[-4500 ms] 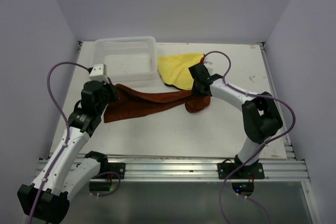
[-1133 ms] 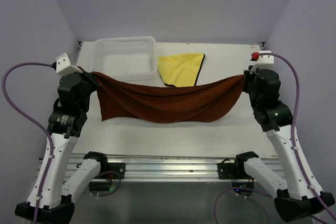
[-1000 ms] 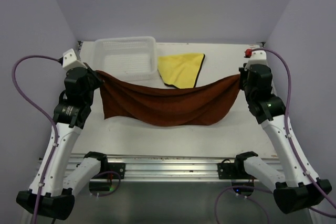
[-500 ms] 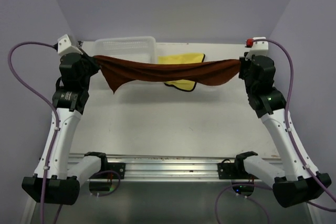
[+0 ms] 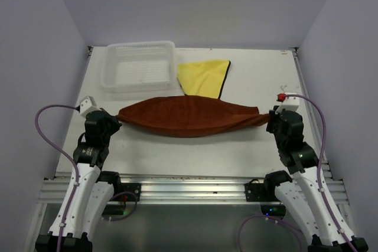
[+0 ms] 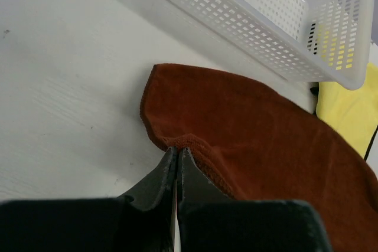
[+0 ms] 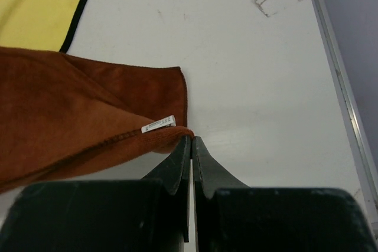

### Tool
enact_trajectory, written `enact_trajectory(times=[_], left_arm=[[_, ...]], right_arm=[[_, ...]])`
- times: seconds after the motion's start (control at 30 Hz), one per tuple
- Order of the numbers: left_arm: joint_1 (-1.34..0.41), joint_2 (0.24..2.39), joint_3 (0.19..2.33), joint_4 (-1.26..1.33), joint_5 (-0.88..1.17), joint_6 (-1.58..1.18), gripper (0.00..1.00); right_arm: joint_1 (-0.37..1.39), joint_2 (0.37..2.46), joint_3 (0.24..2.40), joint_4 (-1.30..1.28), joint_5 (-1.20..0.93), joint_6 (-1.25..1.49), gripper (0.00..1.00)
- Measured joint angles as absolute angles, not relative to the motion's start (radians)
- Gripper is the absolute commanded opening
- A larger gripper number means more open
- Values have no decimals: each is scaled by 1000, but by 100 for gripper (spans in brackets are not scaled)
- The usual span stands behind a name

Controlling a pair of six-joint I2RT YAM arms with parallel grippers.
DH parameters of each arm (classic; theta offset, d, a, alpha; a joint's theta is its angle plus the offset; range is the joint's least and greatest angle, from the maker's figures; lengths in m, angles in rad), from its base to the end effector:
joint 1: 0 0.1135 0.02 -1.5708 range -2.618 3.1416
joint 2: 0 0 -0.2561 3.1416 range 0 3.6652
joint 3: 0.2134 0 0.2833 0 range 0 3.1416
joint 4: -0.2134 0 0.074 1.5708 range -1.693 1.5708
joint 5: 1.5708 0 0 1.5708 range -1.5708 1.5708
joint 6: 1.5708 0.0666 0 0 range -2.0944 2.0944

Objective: Roll the towels
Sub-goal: Flatten the towel

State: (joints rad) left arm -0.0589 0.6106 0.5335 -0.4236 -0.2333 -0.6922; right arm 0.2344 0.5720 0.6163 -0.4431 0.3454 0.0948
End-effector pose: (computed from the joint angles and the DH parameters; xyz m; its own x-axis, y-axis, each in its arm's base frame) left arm 0.2131 0.0029 0.2322 -0.2763 -0.6057 -0.7462 -0.4176 0.7749 -0.4744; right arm 0.2042 0.0256 0.2713 -0.3680 0.0037 -0.9298 0.1203 0.9918 -0.0436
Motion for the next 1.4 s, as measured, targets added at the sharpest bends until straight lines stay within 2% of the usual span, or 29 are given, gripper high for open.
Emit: enact_trajectory(times=[0.17, 0.37, 1.0, 1.4], left_arm=[[-59, 580, 493, -427, -239, -742, 0], [-59, 648, 476, -419, -244, -767, 0], [-59, 823, 419, -351, -327, -793, 0], [-59, 931, 540, -320, -345, -781, 0]], right_arm=[[234, 564, 614, -498, 352, 165, 0], [234, 583, 580, -516, 352, 208, 0], [234, 796, 533, -463, 412, 258, 0], [234, 962, 585, -370, 512, 253, 0]])
